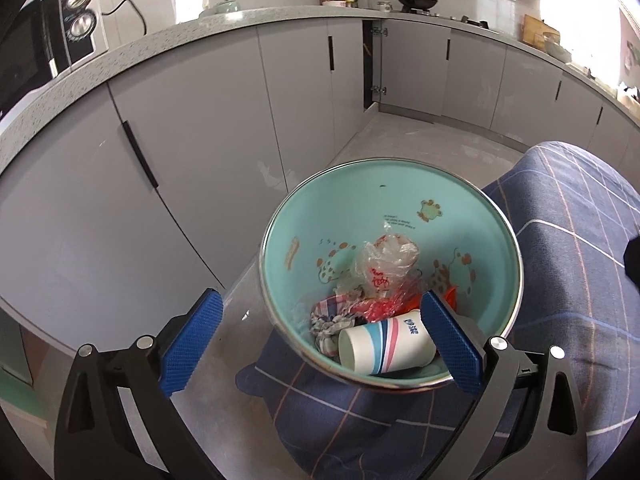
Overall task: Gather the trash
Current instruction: 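Move both tools away from the bin toward the purple wrapper and red bag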
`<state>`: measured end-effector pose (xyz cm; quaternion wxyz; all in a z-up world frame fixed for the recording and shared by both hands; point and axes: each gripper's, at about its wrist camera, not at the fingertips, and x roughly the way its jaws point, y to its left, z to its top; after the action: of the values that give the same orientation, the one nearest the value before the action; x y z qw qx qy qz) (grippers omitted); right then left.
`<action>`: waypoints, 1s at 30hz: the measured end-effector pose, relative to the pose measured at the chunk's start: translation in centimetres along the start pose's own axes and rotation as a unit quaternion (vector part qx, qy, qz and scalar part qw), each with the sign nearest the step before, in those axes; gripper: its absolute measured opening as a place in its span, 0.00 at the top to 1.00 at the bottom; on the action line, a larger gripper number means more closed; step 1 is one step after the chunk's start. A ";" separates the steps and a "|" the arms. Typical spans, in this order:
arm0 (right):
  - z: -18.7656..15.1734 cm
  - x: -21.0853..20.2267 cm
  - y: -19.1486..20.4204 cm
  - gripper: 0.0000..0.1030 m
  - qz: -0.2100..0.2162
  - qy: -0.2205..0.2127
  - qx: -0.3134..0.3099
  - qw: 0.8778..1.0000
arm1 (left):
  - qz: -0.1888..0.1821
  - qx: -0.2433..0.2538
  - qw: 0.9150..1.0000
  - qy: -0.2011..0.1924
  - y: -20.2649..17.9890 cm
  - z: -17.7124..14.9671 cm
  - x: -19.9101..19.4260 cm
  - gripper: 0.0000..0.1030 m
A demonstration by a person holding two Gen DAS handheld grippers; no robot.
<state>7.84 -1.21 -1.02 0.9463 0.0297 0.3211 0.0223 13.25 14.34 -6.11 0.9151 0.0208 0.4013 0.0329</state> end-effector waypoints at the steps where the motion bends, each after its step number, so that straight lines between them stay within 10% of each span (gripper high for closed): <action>1: -0.2 -0.1 0.1 0.12 0.001 0.003 -0.001 1.000 | -0.003 -0.003 1.000 -0.001 0.2 -0.1 -0.1 0.05; 30: -3.2 -4.9 -4.9 0.12 -0.010 -0.016 0.046 0.999 | -0.020 0.028 0.999 -0.024 -4.8 -2.1 -4.3 0.05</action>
<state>2.11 -6.29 -0.89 0.9490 0.0702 0.3072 -0.0021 8.99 9.20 -4.68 0.9242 0.0394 0.3798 0.0033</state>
